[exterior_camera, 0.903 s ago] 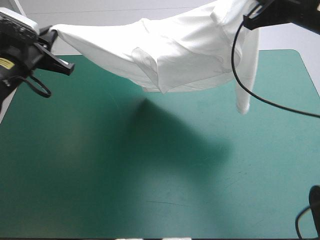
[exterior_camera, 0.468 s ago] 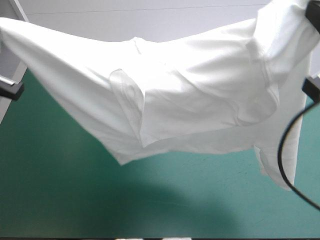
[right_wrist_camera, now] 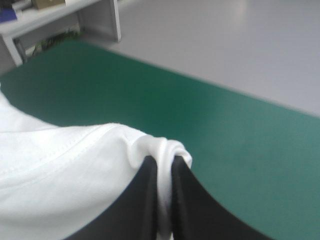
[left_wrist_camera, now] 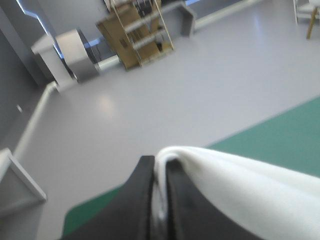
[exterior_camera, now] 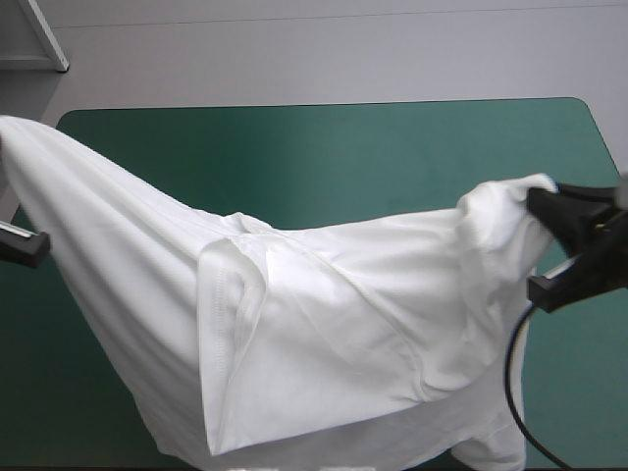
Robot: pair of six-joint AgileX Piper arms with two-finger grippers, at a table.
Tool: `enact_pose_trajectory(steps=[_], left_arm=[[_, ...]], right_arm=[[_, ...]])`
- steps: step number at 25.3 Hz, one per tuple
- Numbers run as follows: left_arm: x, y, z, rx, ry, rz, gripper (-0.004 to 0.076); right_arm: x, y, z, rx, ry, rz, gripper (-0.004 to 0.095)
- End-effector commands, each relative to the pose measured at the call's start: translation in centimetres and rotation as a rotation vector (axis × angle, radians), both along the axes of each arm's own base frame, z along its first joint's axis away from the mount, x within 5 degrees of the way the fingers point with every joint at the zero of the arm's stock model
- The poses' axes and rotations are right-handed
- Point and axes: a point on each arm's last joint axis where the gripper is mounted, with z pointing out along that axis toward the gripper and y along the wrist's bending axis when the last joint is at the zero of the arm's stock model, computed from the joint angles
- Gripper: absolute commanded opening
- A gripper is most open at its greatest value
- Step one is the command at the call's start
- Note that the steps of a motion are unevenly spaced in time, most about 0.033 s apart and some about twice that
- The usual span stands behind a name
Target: Fold the cloth
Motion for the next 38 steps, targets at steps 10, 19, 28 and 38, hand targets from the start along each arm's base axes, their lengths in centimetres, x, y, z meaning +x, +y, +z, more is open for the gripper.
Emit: enact_pose_trajectory(steps=[10,19,28,38], left_arm=[[16.7,-0.8,-18.5,-0.09,0.393,0.075,0.0019],[27.1,-0.9,-20.2,-0.063,0.32,0.122,0.0019],[32.1,-1.4,-23.6,-0.06,0.439,0.112,0.0049],[30.1,-1.2,-20.4,-0.058,0.372,0.109,0.046]], right_arm=[[16.3,1.0,-16.6,-0.071,0.268,-0.111,0.0001],[28.9,2.3,-18.4,-0.097,0.26,-0.133,0.0],[33.9,2.8,-20.3,-0.118,0.314,-0.142,0.0119],[33.3,2.0,-16.2,-0.136,0.237,-0.151,0.0509]])
